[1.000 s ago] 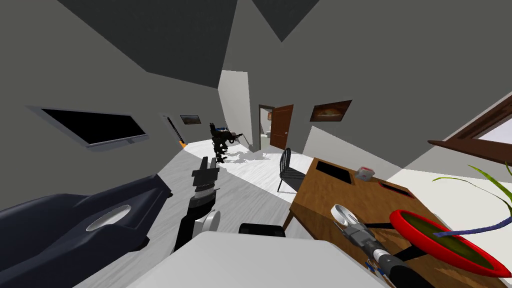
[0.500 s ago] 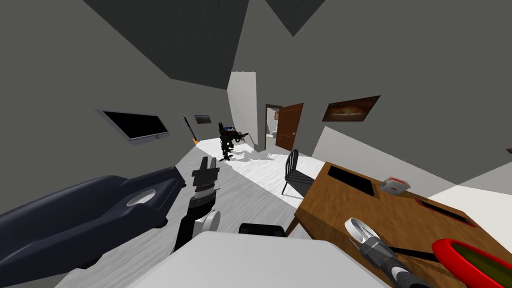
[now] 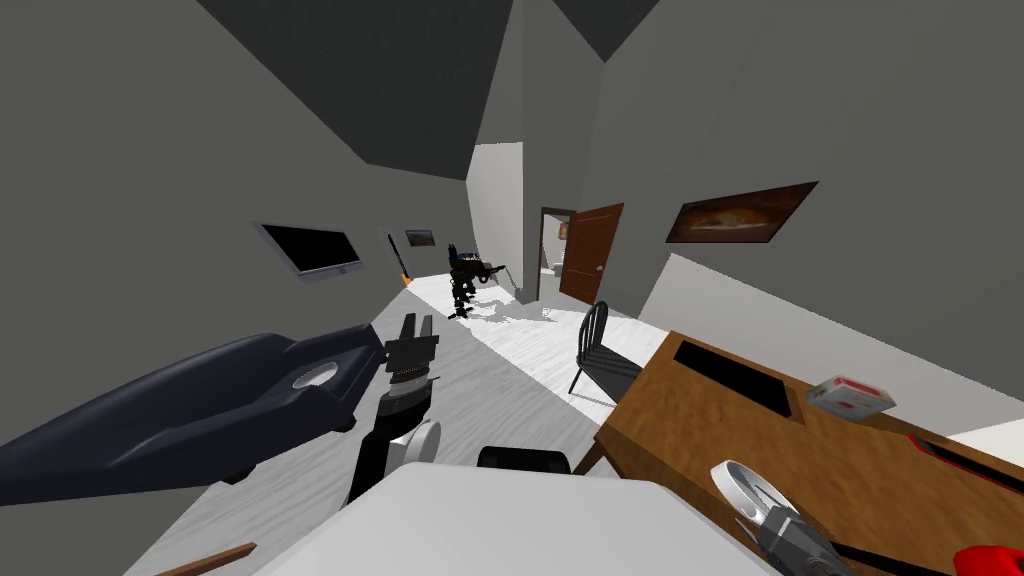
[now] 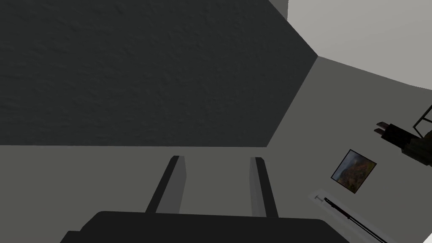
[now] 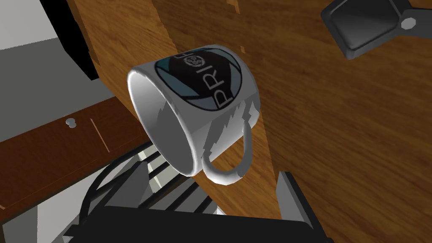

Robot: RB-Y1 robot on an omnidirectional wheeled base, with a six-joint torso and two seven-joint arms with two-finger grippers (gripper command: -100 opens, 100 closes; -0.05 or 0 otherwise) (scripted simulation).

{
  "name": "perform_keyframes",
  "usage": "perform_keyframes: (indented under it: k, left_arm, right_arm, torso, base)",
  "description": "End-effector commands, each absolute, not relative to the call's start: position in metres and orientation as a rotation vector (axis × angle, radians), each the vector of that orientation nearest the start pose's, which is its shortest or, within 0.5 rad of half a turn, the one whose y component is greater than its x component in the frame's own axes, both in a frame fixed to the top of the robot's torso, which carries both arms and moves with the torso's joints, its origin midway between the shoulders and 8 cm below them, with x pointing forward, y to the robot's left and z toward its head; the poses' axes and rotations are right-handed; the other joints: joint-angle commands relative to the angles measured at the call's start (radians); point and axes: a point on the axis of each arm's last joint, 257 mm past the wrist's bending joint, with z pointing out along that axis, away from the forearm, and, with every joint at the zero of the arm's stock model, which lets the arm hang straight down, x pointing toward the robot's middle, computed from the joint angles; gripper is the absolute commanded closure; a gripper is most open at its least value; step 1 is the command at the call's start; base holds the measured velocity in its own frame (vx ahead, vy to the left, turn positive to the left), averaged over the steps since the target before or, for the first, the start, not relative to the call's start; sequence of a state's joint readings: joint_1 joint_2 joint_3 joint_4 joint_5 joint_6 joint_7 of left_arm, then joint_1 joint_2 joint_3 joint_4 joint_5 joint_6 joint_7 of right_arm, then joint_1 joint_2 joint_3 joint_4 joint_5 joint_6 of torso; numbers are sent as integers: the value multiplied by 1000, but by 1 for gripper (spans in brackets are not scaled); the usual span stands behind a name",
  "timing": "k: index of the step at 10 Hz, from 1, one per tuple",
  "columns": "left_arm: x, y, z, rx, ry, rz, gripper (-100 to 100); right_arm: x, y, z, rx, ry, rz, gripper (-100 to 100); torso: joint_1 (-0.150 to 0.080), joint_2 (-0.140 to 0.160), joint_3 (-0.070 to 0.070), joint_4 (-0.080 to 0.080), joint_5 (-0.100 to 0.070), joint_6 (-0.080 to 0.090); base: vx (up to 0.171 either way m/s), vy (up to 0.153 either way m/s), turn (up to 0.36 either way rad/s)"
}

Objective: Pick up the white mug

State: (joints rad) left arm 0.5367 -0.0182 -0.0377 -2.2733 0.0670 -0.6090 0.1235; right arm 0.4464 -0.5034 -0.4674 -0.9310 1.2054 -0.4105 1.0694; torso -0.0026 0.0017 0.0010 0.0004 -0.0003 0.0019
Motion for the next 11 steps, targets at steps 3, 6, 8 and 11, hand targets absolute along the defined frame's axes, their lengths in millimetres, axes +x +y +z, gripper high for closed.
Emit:
perform_keyframes:
  k: [3, 6, 8, 11]
  left_arm:
    - [324, 280, 30, -703, 467, -1494, 0]
    - [324, 280, 30, -703, 467, -1494, 0]
    - [324, 280, 30, -703, 467, -1494, 0]
    - [324, 280, 30, -703, 467, -1494, 0]
  right_arm:
    - [143, -636, -490, -856, 2364, -830, 0]
    - [155, -633, -502, -809, 2391, -847, -100]
    - [155, -632, -503, -808, 2392, -846, -100]
    - [155, -632, -504, -801, 2395, -848, 100]
  torso:
    - [1, 0, 0, 0, 0, 0]
    - [-1, 3, 2, 1, 0, 0]
    - [-1, 4, 3, 1, 0, 0]
    - [2, 0, 0, 0, 1, 0]
  base:
    - [0, -15, 25]
    - [-67, -43, 136]
    - [-53, -41, 85]
    - [-2, -1, -2]
